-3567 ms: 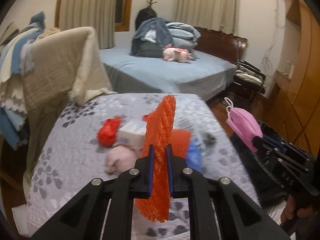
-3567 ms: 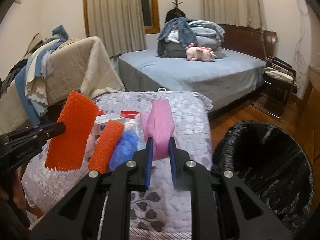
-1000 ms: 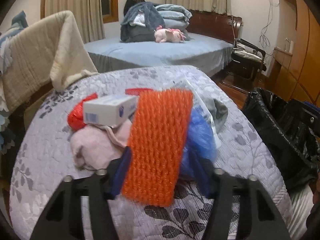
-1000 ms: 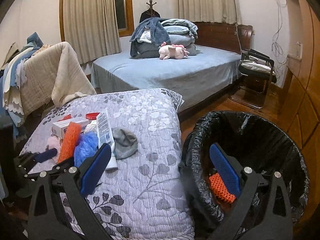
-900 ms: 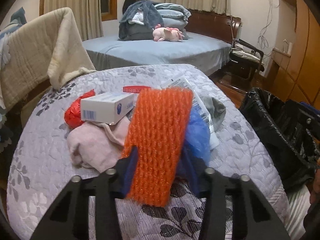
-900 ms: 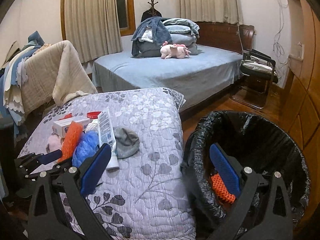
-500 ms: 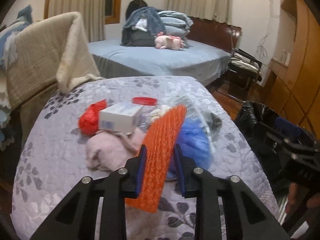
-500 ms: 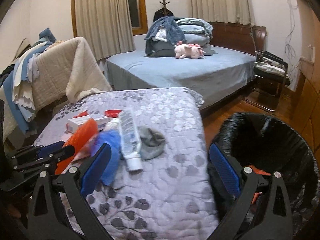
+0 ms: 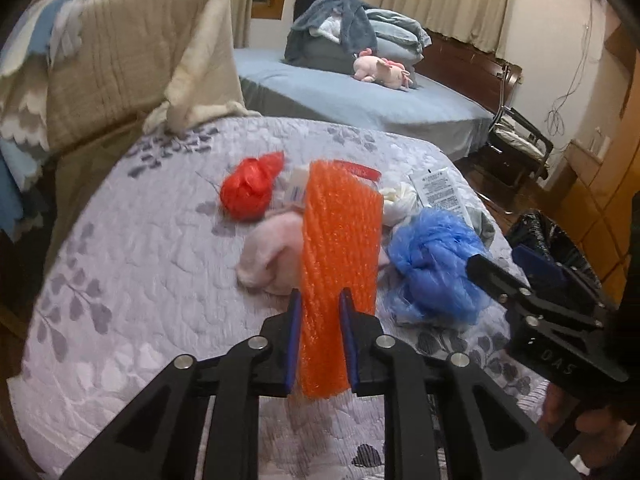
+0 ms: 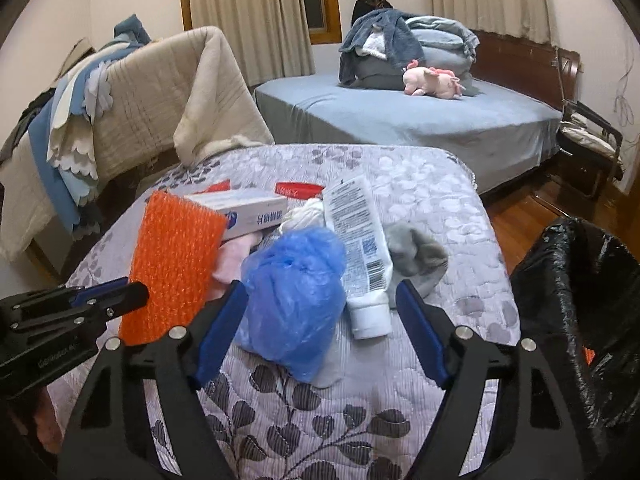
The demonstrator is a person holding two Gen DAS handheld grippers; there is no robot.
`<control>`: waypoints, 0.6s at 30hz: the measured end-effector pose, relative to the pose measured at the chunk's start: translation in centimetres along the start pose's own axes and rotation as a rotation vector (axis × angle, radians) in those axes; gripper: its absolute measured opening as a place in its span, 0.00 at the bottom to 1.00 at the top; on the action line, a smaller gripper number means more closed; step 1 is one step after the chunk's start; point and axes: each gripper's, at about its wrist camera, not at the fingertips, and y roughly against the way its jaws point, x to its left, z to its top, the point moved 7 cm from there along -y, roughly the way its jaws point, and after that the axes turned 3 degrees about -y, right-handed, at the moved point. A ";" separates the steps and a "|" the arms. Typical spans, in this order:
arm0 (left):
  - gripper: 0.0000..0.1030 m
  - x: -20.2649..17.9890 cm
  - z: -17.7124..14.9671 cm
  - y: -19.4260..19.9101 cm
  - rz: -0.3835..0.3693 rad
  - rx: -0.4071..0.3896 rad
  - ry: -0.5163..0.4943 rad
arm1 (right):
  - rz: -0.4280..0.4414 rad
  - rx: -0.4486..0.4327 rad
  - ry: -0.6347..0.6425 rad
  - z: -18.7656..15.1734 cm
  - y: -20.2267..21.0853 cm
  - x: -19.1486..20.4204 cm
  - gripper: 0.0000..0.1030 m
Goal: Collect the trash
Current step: 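Grasp the blue plastic bag with the right tool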
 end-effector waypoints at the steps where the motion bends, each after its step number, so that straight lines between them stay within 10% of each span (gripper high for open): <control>1: 0.21 -0.1 -0.1 -0.2 -0.015 0.005 0.003 | -0.003 0.000 0.002 -0.1 0.1 -0.1 0.73; 18: 0.10 -0.1 0.3 1.3 -0.046 -0.059 0.024 | 0.004 0.009 0.037 -0.2 -0.5 0.8 0.70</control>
